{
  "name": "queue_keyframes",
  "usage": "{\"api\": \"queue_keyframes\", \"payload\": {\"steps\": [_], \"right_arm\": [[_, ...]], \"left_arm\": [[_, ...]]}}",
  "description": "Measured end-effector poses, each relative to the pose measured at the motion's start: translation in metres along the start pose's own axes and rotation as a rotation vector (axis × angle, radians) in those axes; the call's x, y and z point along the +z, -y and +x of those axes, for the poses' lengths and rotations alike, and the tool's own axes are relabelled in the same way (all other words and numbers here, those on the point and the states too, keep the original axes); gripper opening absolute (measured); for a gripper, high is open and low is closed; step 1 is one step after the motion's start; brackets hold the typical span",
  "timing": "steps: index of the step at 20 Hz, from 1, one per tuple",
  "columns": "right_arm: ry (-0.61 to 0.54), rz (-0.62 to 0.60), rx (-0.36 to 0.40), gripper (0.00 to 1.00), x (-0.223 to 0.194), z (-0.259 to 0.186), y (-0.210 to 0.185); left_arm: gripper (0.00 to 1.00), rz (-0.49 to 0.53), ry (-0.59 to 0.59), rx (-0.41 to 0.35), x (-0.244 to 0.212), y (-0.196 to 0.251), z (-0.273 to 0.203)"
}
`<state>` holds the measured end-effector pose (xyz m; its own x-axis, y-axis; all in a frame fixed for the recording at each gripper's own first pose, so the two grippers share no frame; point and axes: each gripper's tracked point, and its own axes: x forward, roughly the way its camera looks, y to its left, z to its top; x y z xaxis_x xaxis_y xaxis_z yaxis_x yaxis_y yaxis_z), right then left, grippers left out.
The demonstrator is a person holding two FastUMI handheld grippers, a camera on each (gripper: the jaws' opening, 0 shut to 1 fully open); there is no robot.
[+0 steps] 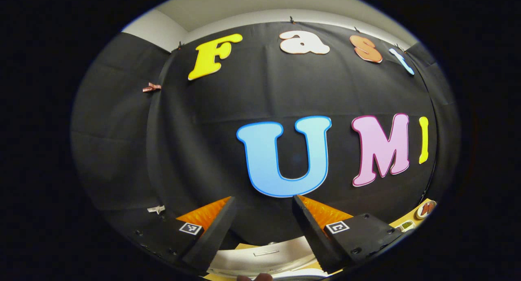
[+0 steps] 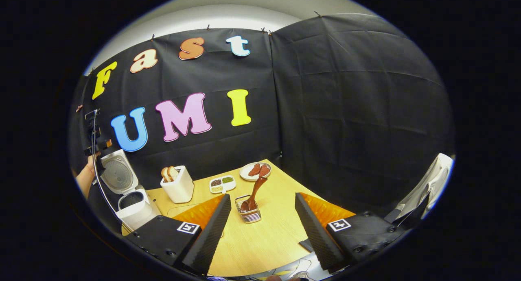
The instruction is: Close the left gripper, press the button to open the rice cooker; take a wooden spoon from the chopstick holder with the right hand, scoop a spoonful of rice and pour it into the rice cooker, then put the wooden spoon back into the chopstick holder.
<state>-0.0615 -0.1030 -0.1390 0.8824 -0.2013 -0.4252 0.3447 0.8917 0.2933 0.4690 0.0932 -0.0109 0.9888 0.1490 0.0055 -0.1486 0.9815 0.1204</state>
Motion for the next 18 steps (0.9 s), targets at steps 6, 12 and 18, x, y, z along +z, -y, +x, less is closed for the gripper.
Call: {"api": "queue_keyframes", "payload": {"steps": [6, 12, 18], "right_arm": [[0.010, 0.014, 0.013, 0.99, 0.007, 0.004, -0.007], [0.019, -0.009, 0.073, 0.98, 0.014, 0.013, -0.022], [0.023, 0.004, 0.130, 0.99, 0.026, 0.026, -0.021]], "left_arm": [[0.99, -0.081, -0.109, 0.010, -0.041, 0.001, -0.010], [1.00, -0.077, -0.119, 0.006, -0.053, 0.020, -0.061], [0.99, -0.110, -0.218, -0.010, -0.102, 0.047, -0.136]]}}
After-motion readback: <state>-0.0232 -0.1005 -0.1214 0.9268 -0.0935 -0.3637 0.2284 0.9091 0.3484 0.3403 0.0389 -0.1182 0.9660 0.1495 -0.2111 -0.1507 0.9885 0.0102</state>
